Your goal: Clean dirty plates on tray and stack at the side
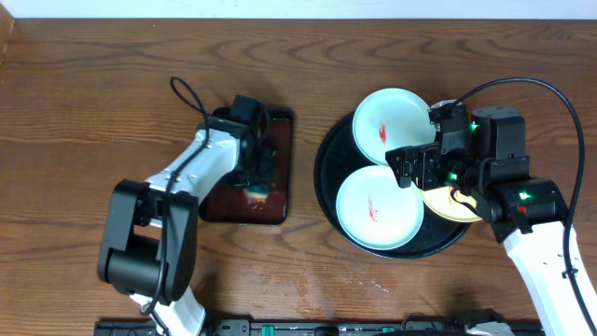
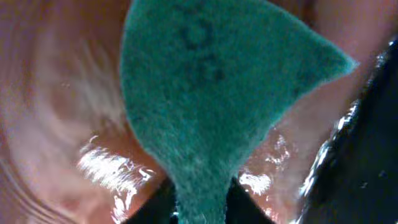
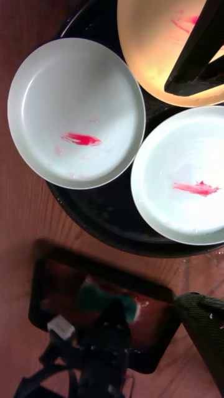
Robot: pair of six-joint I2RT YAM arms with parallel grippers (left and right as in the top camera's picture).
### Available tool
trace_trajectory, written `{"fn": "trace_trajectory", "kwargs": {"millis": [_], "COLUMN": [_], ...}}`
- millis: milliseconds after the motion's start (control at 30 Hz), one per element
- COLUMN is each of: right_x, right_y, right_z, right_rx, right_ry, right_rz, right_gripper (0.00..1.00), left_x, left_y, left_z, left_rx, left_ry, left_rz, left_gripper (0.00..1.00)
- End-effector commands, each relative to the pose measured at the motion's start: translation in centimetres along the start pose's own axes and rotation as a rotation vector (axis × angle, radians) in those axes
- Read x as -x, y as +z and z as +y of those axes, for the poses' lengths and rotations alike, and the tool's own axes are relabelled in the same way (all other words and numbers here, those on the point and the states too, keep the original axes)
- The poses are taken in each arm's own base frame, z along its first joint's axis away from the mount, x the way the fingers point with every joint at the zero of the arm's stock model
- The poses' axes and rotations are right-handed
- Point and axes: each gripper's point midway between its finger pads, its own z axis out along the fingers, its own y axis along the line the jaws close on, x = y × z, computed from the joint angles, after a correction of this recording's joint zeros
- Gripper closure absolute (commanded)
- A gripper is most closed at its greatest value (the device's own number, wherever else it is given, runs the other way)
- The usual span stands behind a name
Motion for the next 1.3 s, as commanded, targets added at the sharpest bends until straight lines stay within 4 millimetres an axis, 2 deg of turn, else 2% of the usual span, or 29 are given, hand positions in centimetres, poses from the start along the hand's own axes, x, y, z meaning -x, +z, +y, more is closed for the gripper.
{"fn": "trace_trajectory", "kwargs": {"millis": [0,100,167,267,433,533,600,667,800,1067,1133,1267], "right_x": [0.4,0.3,-0.1,-1.5,-5.2,-8.3,-9.6,-10.6,-12.1,-15.5,-16.6,-17.9], "right_y": [-0.2,-0.2,-0.3,-0.3,0.4,0.9,1.3,1.8,2.5,4.8,5.4,6.8], "right_z": [-0.3,-0.6,-1.4,-2.9,-3.5,-4.1,-4.4,-4.6,-5.1,-6.3,-6.6,-6.5], "right_rx": [-0.01,-0.027,-0.073,-0.164,-0.192,-0.22,-0.229,-0.238,-0.251,-0.262,-0.266,-0.227], "right_ry": [0.012,0.027,0.082,0.177,0.228,0.264,0.267,0.274,0.295,0.315,0.325,0.355], "right_rz": [-0.01,-0.008,0.003,0.049,0.221,0.372,0.442,0.497,0.575,0.634,0.638,0.617], "right_gripper": [0.02,0.04,0.03,0.06,0.15,0.22,0.29,0.32,0.34,0.35,0.37,0.5], "left_x": [2.2,2.8,3.1,3.6,3.1,2.5,2.2,2.1,2.3,3.2,3.0,2.5], "left_y": [-3.8,-5.3,-5.4,-4.3,-1.1,0.8,1.4,1.5,0.2,-6.3,-7.9,-10.8], "left_z": [-0.1,-0.6,-1.0,-0.7,0.4,0.9,0.9,0.8,0.5,-0.6,-0.7,-0.9], "left_rx": [-0.016,-0.039,-0.045,-0.013,0.05,0.07,0.067,0.06,0.052,0.005,-0.007,-0.029], "left_ry": [-0.007,0.006,0.034,0.056,0.047,0.043,0.042,0.042,0.043,0.053,0.056,0.061], "left_rz": [-0.117,-0.171,-0.19,-0.192,-0.117,-0.063,-0.042,-0.038,-0.058,-0.177,-0.207,-0.263], "left_gripper": [0.67,0.58,0.53,0.5,0.51,0.67,0.89,0.92,0.92,0.93,0.92,0.93]}}
